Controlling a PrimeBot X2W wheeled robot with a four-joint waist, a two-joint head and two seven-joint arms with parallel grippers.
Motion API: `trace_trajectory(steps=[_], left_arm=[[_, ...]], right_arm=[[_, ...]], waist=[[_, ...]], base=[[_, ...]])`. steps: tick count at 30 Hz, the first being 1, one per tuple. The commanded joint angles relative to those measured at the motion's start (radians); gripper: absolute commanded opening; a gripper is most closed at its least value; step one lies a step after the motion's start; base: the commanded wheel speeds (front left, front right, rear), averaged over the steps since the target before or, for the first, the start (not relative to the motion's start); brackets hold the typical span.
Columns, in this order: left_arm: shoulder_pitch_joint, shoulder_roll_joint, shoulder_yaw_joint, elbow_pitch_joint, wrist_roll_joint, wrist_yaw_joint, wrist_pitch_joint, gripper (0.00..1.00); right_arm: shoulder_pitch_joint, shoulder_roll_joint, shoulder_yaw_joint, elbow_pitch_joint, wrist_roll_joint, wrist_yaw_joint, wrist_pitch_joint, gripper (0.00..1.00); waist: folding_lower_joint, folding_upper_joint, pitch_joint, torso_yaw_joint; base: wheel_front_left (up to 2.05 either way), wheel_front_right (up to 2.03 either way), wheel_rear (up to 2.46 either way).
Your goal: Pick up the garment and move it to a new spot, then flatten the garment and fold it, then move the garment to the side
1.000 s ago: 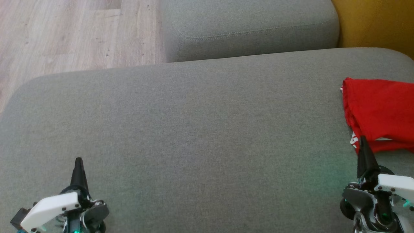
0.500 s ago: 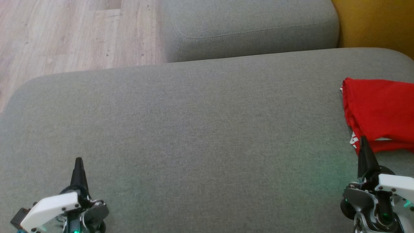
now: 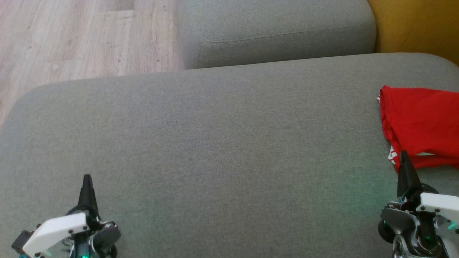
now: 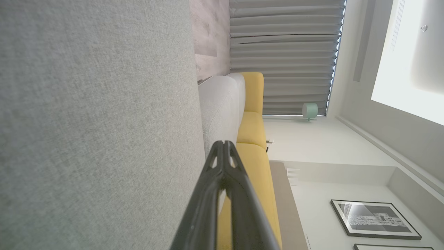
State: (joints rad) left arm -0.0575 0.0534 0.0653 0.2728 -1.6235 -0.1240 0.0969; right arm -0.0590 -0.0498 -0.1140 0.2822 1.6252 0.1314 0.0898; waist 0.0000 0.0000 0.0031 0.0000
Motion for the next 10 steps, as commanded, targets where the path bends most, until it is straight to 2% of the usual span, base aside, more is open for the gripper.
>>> trace_trajectory(steps=[1, 10], left_arm=[[-0.049, 0.007, 0.035, -0.028, 0.004, -0.007, 0.006, 0.0], [-0.05, 0.005, 0.037, -0.028, 0.005, -0.007, 0.007, 0.0]], right_arm=[[-0.047, -0.013, 0.017, -0.038, -0.003, -0.001, 0.01, 0.0], [-0.048, -0.011, 0.015, -0.038, -0.005, -0.001, 0.012, 0.0]], waist=[[0.0, 0.0, 0.0, 0.0], [0.0, 0.0, 0.0, 0.0]], base=[[0.0, 0.0, 0.0], [0.0, 0.0, 0.0]])
